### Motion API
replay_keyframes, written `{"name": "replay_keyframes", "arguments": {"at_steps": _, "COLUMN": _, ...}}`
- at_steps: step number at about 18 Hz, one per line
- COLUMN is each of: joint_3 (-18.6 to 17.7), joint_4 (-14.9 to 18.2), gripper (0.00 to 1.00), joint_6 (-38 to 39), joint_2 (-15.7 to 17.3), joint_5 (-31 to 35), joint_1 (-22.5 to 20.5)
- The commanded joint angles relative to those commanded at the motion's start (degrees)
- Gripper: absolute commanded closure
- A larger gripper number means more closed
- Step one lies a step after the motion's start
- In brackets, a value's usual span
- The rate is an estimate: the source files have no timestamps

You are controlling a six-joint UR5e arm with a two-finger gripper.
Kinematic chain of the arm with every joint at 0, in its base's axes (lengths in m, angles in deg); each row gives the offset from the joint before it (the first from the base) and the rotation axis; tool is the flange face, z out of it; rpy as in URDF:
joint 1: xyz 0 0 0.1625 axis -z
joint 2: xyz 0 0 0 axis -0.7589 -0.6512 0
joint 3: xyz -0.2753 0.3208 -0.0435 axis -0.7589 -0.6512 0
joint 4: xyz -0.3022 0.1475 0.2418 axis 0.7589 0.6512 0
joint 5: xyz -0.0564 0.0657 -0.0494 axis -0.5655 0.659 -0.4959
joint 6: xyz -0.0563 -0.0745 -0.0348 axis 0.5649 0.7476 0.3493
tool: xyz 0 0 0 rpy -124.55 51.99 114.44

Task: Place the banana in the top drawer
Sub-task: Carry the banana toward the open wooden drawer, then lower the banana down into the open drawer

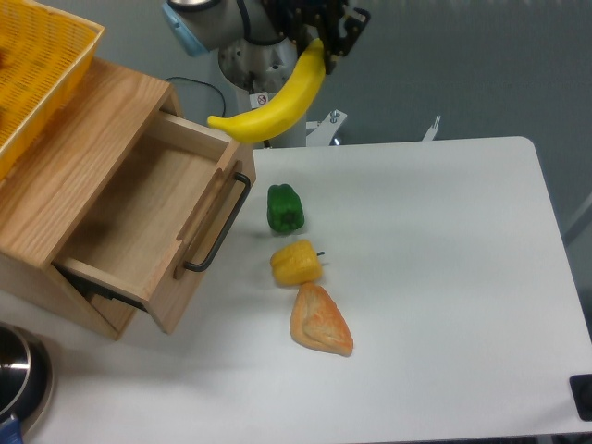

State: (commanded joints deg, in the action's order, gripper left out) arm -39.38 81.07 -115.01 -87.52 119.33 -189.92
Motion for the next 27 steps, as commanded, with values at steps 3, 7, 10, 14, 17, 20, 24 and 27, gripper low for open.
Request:
{"name": "replay_keyframes", "arguments": {"at_steps": 3, "joint_3": -0.18, "joint_4": 0.00, "gripper": 0.80, "joint_6": 3.16, "joint_2": -0.53, "joint_5": 0.80, "joint_1": 2.47}}
{"name": "replay_keyframes", "arguments": {"at_steps": 7, "joint_3": -0.79, "joint_4": -0.09, "gripper": 0.80, "joint_6": 6.50, "joint_2": -1.14, "joint_5": 2.99, "joint_1": 5.80}}
{"name": "replay_keyframes", "arguments": {"at_steps": 10, "joint_3": -1.06, "joint_4": -0.09, "gripper": 0.80, "joint_6": 10.63, "joint_2": -2.72, "joint_5": 5.45, "joint_1": 9.58}}
{"name": "replay_keyframes", "arguments": {"at_steps": 14, "joint_3": -1.06, "joint_4": -0.09, "gripper": 0.80, "joint_6": 15.38, "joint_2": -4.83, "joint_5": 6.77, "joint_1": 14.24}}
{"name": "replay_keyframes", "arguments": {"at_steps": 17, "joint_3": -0.88, "joint_4": -0.18, "gripper": 0.80, "joint_6": 17.49, "joint_2": -5.80, "joint_5": 7.30, "joint_1": 16.70}}
{"name": "replay_keyframes", "arguments": {"at_steps": 20, "joint_3": -0.88, "joint_4": -0.96, "gripper": 0.80, "joint_6": 19.25, "joint_2": -6.33, "joint_5": 7.83, "joint_1": 18.55}}
{"name": "replay_keyframes", "arguments": {"at_steps": 24, "joint_3": -0.88, "joint_4": -1.49, "gripper": 0.80, "joint_6": 21.36, "joint_2": -7.64, "joint_5": 8.09, "joint_1": 20.31}}
{"name": "replay_keyframes", "arguments": {"at_steps": 27, "joint_3": -0.79, "joint_4": -2.19, "gripper": 0.80, "joint_6": 22.77, "joint_2": -8.79, "joint_5": 8.70, "joint_1": 21.72}}
